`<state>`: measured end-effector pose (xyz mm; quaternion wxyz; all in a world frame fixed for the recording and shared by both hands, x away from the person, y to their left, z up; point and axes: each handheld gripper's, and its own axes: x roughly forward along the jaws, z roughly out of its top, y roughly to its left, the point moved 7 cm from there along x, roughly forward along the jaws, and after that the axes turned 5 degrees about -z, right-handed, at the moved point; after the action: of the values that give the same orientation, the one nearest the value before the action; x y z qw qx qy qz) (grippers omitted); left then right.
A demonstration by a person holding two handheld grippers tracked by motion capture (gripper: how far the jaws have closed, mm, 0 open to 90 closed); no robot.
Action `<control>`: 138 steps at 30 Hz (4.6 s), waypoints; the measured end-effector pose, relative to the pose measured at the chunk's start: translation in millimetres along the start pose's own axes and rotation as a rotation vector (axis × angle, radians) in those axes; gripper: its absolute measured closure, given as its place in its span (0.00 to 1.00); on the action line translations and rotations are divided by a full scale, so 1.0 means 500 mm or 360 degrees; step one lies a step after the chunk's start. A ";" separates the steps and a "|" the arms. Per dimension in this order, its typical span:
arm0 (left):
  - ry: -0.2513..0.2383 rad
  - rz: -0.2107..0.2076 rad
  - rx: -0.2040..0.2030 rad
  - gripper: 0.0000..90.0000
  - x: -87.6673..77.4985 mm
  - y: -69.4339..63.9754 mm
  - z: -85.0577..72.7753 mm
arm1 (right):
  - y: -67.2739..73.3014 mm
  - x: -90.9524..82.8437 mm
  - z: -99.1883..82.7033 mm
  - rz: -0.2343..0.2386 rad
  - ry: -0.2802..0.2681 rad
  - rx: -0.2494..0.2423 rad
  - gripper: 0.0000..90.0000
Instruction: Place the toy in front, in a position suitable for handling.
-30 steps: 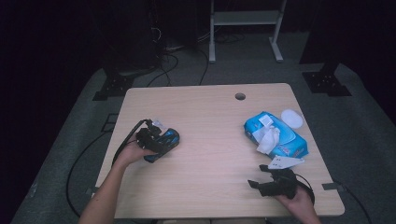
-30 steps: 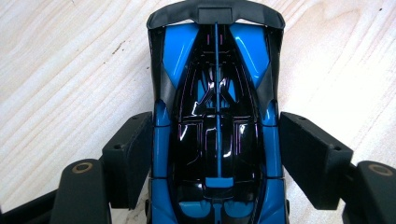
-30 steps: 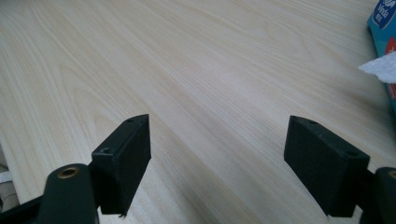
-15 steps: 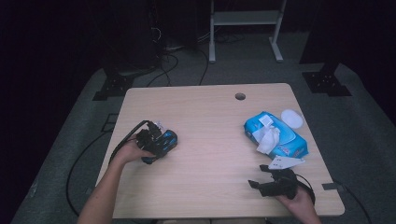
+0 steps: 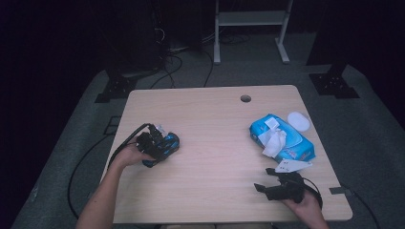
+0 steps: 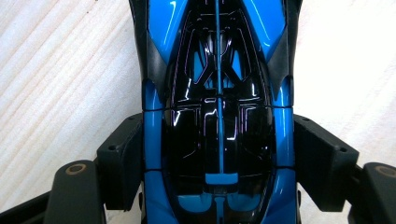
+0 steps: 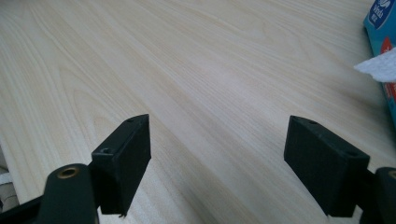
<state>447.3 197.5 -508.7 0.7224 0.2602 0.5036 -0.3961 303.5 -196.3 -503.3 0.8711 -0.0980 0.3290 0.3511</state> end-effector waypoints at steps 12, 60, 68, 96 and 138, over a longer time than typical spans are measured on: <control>-0.0158 -0.0043 0.0283 0.29 -0.038 -0.114 0.128 | -0.008 -0.011 0.008 -0.0029 -0.0049 0.0021 0.25; -0.0675 -0.0189 0.0343 0.10 0.040 -0.274 0.105 | -0.234 0.013 0.107 -0.0684 0.0000 0.0110 0.75; -0.0724 -0.0197 0.0326 0.10 0.041 -0.274 0.090 | -0.228 -0.006 0.114 -0.0656 -0.0111 0.0156 0.77; -0.0696 -0.0175 0.0365 0.10 0.057 -0.280 0.088 | -0.205 -0.057 0.143 -0.0625 -0.0321 0.0153 0.95; -0.0717 -0.0237 0.0428 0.24 0.060 -0.295 0.093 | 0.054 0.130 0.177 0.0029 0.0126 -0.0302 0.59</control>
<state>354.0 70.9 -516.9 0.7440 0.2215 0.2908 -0.5593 364.8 -105.4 -476.0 0.8411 -0.1909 0.3293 0.3844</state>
